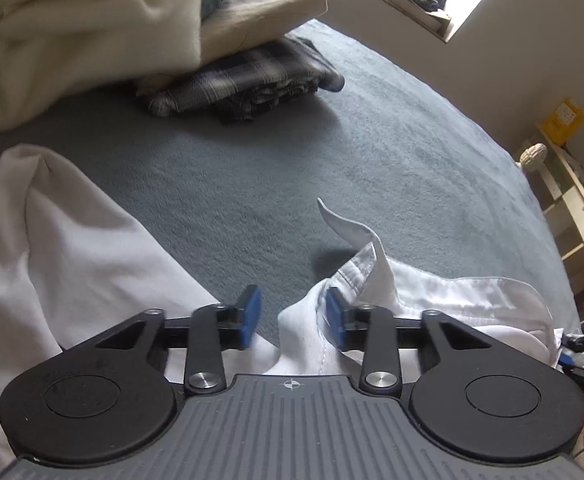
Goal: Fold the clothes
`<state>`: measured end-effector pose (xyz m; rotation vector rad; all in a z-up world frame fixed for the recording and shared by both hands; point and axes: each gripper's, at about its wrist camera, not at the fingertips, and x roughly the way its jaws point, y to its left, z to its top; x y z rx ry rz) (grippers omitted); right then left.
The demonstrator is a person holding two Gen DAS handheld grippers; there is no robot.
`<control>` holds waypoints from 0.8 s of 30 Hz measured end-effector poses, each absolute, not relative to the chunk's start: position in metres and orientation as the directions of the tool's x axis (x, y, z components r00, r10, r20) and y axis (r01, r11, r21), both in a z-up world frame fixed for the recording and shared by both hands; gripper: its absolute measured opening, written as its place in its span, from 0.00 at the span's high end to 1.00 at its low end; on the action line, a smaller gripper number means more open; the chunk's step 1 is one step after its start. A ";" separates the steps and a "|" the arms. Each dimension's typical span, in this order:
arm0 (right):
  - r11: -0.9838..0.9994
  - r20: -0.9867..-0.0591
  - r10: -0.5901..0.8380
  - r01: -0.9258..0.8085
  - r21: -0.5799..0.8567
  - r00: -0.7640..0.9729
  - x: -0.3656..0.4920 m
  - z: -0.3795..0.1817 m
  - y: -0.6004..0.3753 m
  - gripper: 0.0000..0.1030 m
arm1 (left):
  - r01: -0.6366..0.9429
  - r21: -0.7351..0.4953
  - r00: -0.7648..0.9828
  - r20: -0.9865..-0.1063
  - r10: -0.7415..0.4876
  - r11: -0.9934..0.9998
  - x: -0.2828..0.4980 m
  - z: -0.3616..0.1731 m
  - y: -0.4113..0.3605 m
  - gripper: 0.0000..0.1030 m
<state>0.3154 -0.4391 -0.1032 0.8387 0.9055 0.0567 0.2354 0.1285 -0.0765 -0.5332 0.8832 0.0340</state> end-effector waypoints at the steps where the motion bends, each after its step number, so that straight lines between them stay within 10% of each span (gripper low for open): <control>1: 0.728 -0.679 0.357 0.265 0.633 0.642 0.314 -0.093 -0.438 0.54 | -0.237 -0.431 0.642 -0.742 -0.193 0.870 0.237 -0.075 0.129 0.50; 17: 0.923 -0.710 0.241 -0.383 -0.044 0.662 0.290 -0.039 -0.249 0.47 | -0.197 -0.425 0.567 -0.785 -0.251 0.884 0.289 -0.097 0.103 0.36; 22: 0.939 -0.752 0.149 -0.331 -0.096 0.642 0.308 -0.061 -0.239 0.61 | -0.190 -0.381 0.582 -0.786 -0.209 0.905 0.295 -0.096 0.095 0.64; 24: 0.964 -0.774 0.146 -0.265 -0.029 0.616 0.322 -0.064 -0.253 0.90 | -0.184 -0.366 0.587 -0.785 -0.196 0.912 0.297 -0.097 0.094 0.85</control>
